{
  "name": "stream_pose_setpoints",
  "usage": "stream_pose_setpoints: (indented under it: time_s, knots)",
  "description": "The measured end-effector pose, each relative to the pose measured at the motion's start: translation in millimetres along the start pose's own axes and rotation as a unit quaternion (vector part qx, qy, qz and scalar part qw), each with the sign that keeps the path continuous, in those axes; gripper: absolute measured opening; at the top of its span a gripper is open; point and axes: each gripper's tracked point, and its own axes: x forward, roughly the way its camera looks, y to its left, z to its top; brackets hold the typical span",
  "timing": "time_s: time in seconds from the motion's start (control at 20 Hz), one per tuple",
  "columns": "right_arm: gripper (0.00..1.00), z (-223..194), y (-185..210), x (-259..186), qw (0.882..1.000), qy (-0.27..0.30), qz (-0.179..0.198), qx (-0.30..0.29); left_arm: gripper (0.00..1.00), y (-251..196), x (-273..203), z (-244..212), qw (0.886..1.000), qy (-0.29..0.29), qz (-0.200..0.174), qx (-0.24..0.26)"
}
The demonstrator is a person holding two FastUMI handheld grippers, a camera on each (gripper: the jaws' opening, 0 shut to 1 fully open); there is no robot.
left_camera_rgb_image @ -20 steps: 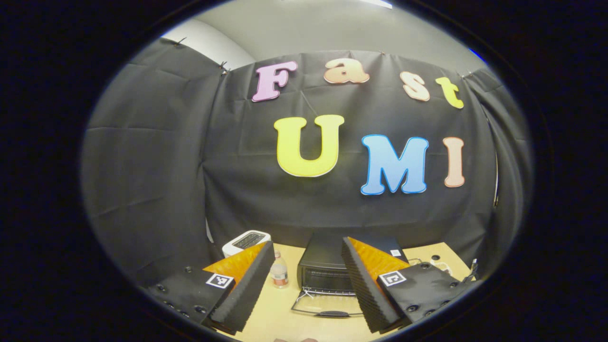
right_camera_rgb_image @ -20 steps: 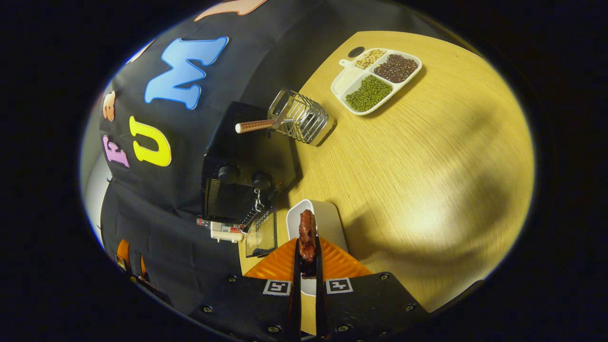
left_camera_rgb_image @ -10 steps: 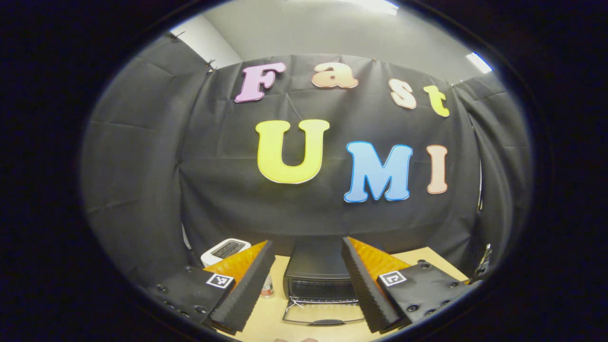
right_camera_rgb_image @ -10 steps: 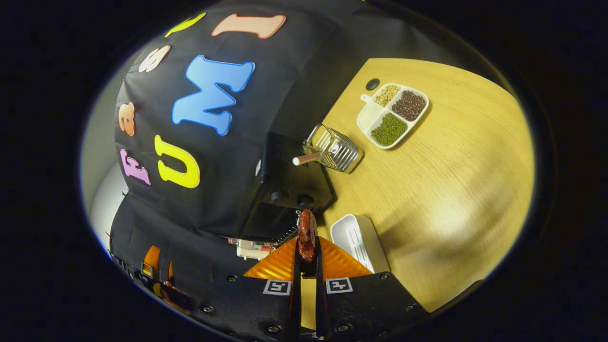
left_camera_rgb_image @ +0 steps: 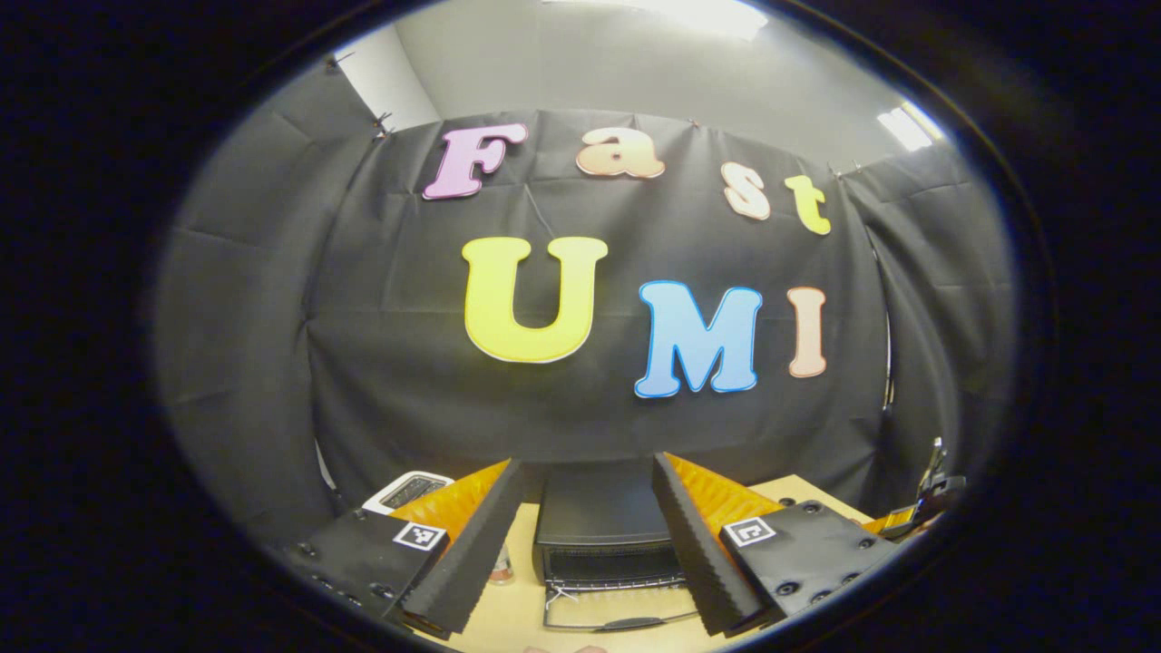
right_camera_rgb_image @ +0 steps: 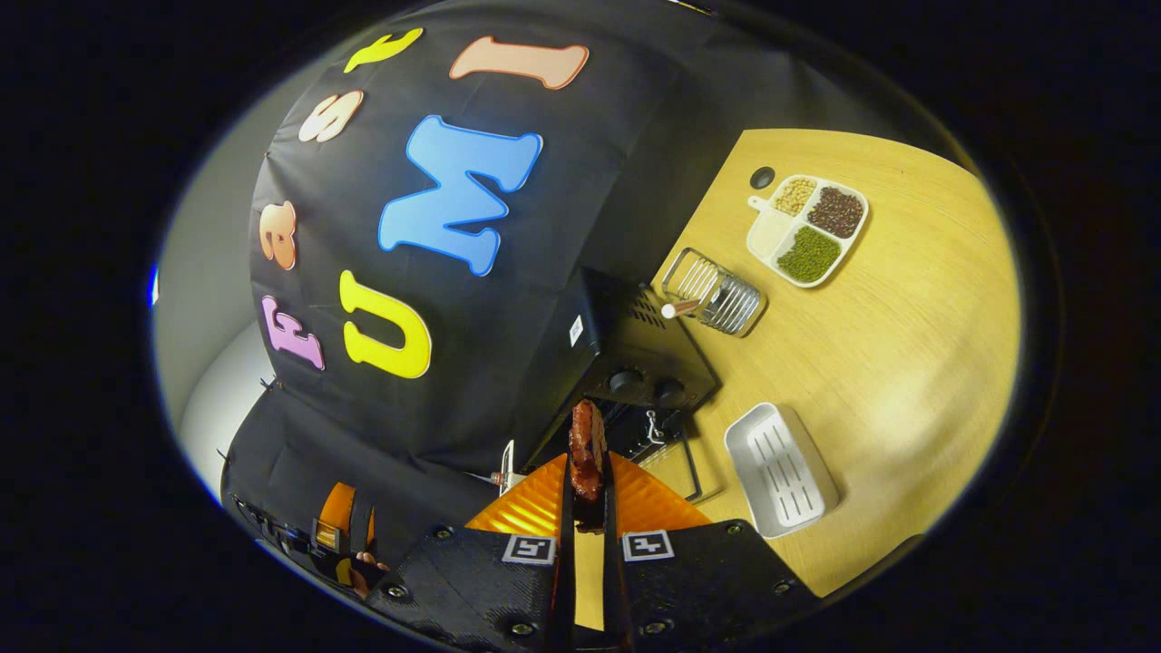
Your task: Open the electric oven with the left hand, put the food in, and close the electric oven.
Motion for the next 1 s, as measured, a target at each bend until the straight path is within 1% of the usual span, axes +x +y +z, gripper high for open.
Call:
stream_pose_setpoints:
  time_s: [0.1, 0.15, 0.2, 0.3, 0.4, 0.45, 0.55, 0.65, 0.75, 1.0]
  knots:
    - [0.12, -13, 11, 17, 1.0, 0.013, 0.007, -0.003, 0.99, 11, -9, 5, 1.0, -0.005, 0.001, 0.004]
    - [0.12, -21, 16, 27, 1.0, 0.021, 0.008, -0.005, 0.96, 16, -14, 7, 1.0, -0.008, 0.002, 0.006]
    - [0.12, -28, 19, 36, 1.0, 0.028, 0.008, -0.008, 0.99, 20, -19, 9, 1.0, -0.01, 0.003, 0.008]
    - [0.12, -42, 27, 56, 0.999, 0.041, 0.014, -0.012, 0.99, 26, -29, 10, 1.0, -0.015, -0.002, 0.013]
    - [0.12, -49, 30, 76, 0.999, 0.047, 0.016, -0.006, 0.99, 35, -39, 13, 1.0, -0.018, 0.002, 0.021]
    - [0.12, -52, 30, 87, 0.999, 0.047, 0.014, 0.005, 0.98, 38, -44, 14, 1.0, -0.019, 0.004, 0.023]
    - [0.12, -55, 27, 116, 0.998, 0.032, 0.011, 0.05, 0.98, 42, -51, 11, 1.0, -0.015, 0.004, 0.025]
    - [0.13, -59, 23, 146, 0.995, 0.018, 0.013, 0.096, 0.98, 51, -55, 5, 0.999, -0.004, 0.009, 0.03]
    - [0.13, -63, 17, 170, 0.992, 0.008, 0.007, 0.126, 0.98, 60, -58, 4, 0.999, 0.0, 0.014, 0.031]
    - [0.13, -80, 4, 212, 0.99, 0.004, -0.011, 0.138, 0.98, 92, -61, 1, 0.999, 0.006, 0.038, 0.025]
